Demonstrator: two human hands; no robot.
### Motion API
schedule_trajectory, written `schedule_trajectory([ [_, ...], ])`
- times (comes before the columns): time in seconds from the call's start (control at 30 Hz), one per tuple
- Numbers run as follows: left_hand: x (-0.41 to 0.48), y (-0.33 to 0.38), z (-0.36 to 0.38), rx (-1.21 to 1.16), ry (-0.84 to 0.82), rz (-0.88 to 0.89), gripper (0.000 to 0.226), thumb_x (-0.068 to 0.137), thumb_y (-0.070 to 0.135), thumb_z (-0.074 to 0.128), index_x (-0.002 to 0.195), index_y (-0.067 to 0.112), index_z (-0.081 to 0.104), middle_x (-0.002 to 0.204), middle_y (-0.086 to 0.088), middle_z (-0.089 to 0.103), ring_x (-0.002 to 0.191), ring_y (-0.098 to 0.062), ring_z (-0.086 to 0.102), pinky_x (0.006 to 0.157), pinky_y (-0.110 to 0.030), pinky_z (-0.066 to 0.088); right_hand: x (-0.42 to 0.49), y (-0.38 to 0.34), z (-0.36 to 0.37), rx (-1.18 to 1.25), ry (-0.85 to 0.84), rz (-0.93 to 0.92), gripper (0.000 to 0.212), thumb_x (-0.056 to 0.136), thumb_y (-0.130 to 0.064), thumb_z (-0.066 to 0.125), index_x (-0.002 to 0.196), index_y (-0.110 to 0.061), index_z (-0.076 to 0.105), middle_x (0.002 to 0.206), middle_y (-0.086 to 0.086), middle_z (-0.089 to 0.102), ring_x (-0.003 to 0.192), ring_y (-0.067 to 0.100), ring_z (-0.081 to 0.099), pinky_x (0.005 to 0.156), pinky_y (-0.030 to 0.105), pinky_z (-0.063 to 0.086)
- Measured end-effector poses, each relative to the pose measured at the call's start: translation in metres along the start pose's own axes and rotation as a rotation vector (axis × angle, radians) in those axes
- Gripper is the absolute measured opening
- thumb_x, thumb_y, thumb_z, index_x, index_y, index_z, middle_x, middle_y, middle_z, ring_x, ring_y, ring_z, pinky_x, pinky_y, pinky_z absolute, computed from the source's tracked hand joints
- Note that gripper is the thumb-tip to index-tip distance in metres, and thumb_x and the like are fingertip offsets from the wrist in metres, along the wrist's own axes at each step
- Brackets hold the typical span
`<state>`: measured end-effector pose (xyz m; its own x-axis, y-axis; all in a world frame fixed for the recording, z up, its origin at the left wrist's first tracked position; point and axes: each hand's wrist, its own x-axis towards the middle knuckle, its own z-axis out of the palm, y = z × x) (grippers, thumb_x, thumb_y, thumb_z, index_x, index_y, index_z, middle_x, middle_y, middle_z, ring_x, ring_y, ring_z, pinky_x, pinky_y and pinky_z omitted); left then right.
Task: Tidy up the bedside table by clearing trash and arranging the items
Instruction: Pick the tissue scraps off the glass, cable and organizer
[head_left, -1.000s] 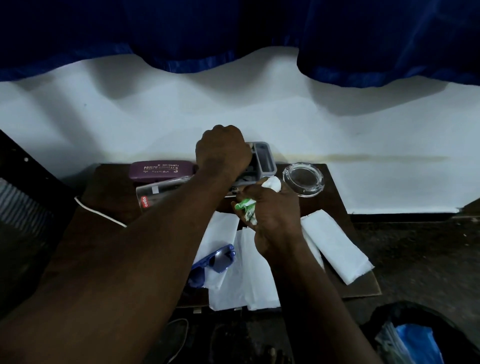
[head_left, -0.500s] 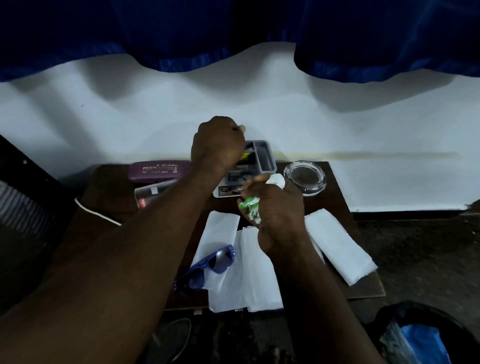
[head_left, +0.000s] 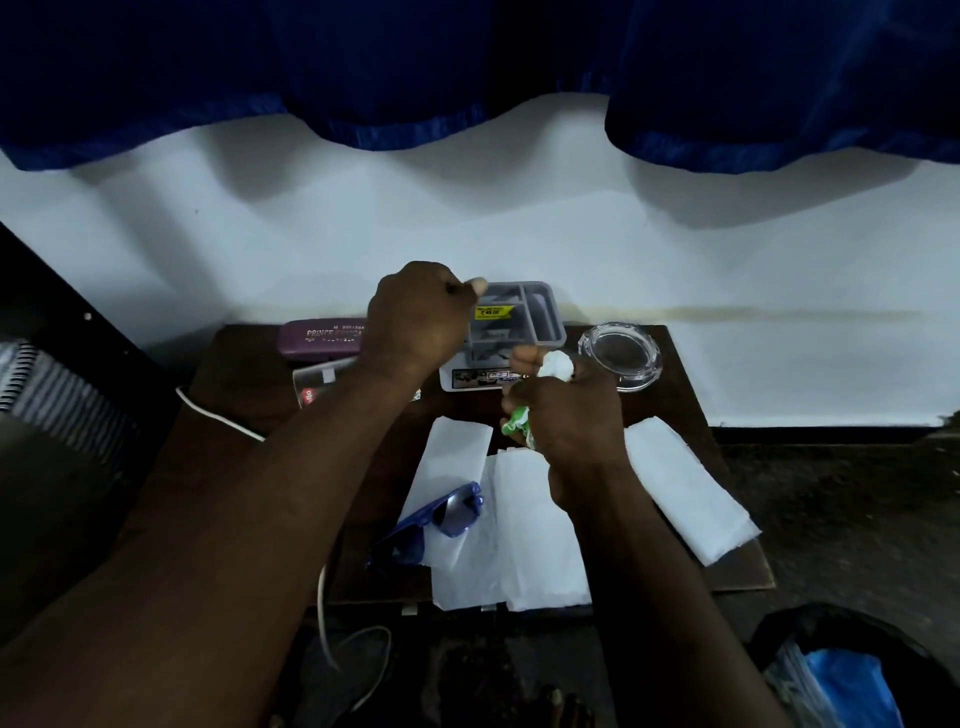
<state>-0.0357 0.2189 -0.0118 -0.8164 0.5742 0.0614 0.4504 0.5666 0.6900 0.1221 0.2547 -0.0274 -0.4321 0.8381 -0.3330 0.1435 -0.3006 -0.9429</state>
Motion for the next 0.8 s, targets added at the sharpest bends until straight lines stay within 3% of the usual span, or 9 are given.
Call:
schedule_trajectory([
  [0.17, 0.007, 0.010, 0.001, 0.337, -0.047, -0.090, 0.024, 0.085, 0.035, 0.065, 0.074, 0.017, 0.053, 0.081, -0.005, 0.057, 0.082, -0.030, 0.055, 0.071, -0.031, 0.041, 0.001, 0.001, 0.008, -0.095, 0.022, -0.051, 0.048, 0.060, -0.013, 0.065, 0.104, -0.025, 0.080, 0.099, -0.010, 0.081, 0.095, 0.022, 0.078, 0.085, 0.057, 0.064],
  [0.3, 0.012, 0.016, 0.007, 0.398, -0.111, -0.079, 0.018, 0.081, 0.031, 0.068, 0.085, 0.018, 0.058, 0.098, -0.009, 0.067, 0.090, -0.032, 0.063, 0.072, -0.032, 0.045, 0.003, 0.004, 0.009, -0.156, 0.076, -0.104, 0.044, 0.064, -0.019, 0.068, 0.105, -0.030, 0.079, 0.097, -0.012, 0.079, 0.094, 0.013, 0.075, 0.088, 0.050, 0.064],
  [0.4, 0.011, 0.017, 0.010, 0.403, -0.098, -0.071, 0.015, 0.082, 0.029, 0.068, 0.088, 0.019, 0.058, 0.106, -0.011, 0.069, 0.098, -0.035, 0.066, 0.073, -0.034, 0.046, 0.002, 0.002, 0.005, -0.240, 0.151, -0.171, 0.038, 0.072, -0.018, 0.069, 0.107, -0.032, 0.077, 0.093, -0.010, 0.077, 0.088, 0.017, 0.075, 0.084, 0.047, 0.064],
  [0.47, 0.008, 0.018, 0.011, 0.419, -0.048, -0.053, 0.013, 0.085, 0.027, 0.066, 0.094, 0.018, 0.062, 0.110, -0.012, 0.069, 0.103, -0.036, 0.066, 0.075, -0.035, 0.047, 0.000, 0.000, 0.002, -0.252, 0.192, -0.195, 0.038, 0.074, -0.016, 0.069, 0.109, -0.032, 0.075, 0.093, -0.009, 0.076, 0.087, 0.019, 0.074, 0.083, 0.047, 0.063],
  [0.6, -0.005, 0.013, 0.012, 0.453, 0.147, 0.068, 0.033, 0.091, 0.040, 0.058, 0.108, 0.014, 0.071, 0.108, -0.014, 0.072, 0.101, -0.037, 0.067, 0.074, -0.035, 0.047, -0.002, -0.004, -0.002, -0.283, 0.189, -0.217, 0.052, 0.072, -0.022, 0.067, 0.120, -0.041, 0.070, 0.102, -0.011, 0.076, 0.095, 0.018, 0.074, 0.089, 0.045, 0.062],
  [0.7, -0.022, 0.014, 0.010, 0.338, 0.293, 0.203, 0.036, 0.092, 0.044, 0.055, 0.095, 0.014, 0.075, 0.091, -0.013, 0.075, 0.085, -0.036, 0.070, 0.067, -0.033, 0.046, -0.003, -0.002, -0.003, -0.357, 0.124, -0.217, 0.064, 0.080, -0.018, 0.077, 0.139, -0.039, 0.062, 0.113, -0.012, 0.073, 0.106, 0.016, 0.071, 0.097, 0.042, 0.059],
  [0.8, -0.036, 0.016, 0.010, 0.233, 0.339, 0.298, 0.034, 0.092, 0.042, 0.056, 0.078, 0.014, 0.070, 0.077, -0.011, 0.074, 0.073, -0.035, 0.069, 0.061, -0.030, 0.039, -0.003, -0.002, -0.004, -0.371, 0.148, -0.240, 0.059, 0.080, -0.023, 0.074, 0.138, -0.034, 0.063, 0.108, -0.007, 0.076, 0.104, 0.019, 0.071, 0.095, 0.040, 0.059],
])
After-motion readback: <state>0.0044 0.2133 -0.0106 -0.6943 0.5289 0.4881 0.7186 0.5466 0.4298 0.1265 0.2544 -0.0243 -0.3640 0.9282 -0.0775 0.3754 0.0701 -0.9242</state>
